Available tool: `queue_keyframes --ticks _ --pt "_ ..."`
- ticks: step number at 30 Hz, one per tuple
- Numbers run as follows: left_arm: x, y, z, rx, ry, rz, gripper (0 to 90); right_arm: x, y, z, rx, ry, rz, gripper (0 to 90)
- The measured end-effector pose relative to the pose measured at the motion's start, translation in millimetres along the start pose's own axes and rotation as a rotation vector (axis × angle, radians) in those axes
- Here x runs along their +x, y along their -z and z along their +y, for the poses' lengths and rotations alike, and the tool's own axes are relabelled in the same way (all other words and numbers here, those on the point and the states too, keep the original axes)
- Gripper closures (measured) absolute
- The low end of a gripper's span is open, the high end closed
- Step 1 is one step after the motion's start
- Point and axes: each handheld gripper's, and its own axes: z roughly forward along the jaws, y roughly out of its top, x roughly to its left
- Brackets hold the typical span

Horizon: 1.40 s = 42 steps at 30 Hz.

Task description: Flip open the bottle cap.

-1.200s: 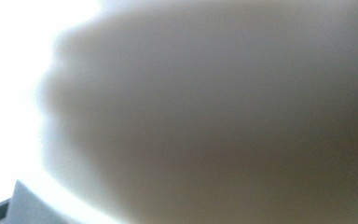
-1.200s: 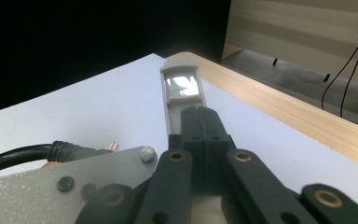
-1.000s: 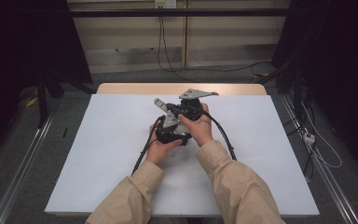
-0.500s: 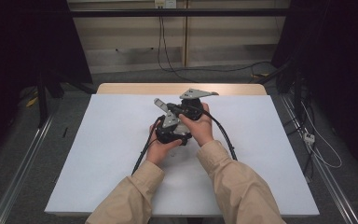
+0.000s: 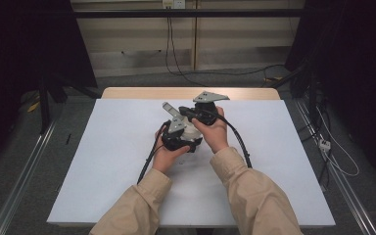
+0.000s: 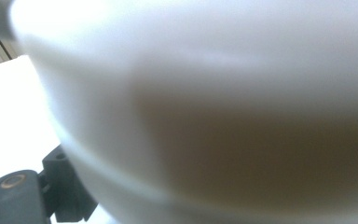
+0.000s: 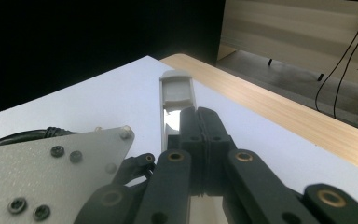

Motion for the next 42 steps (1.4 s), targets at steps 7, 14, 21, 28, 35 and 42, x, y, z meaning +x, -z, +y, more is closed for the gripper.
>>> queue_keyframes --ticks 7,14,21,28,35,42 --pt "1.6 6.5 0.7 0.004 0.034 -0.014 7.5 -1.4 9.4 -1.3 -0.014 -0.014 -0.014 80.1" --pt "1.4 11.1 0.3 0.034 0.025 -0.029 6.5 0.1 20.6 -0.9 -0.022 -0.013 -0.032 60.3" --pt "2.9 21.1 -5.1 0.033 0.05 -0.031 5.6 2.2 31.0 -6.6 -0.005 -0.038 -0.034 44.0" --pt "2.3 34.3 -4.6 0.048 0.041 -0.034 5.4 4.3 50.1 -13.7 -0.012 -0.055 -0.045 33.5" --pt "4.6 55.4 -6.0 0.042 0.037 -0.034 5.3 2.6 71.3 -22.5 -0.023 -0.061 -0.067 26.5" --pt "7.9 71.0 -10.6 0.042 0.043 -0.035 5.3 5.5 90.0 -38.9 -0.009 -0.048 -0.088 21.1"
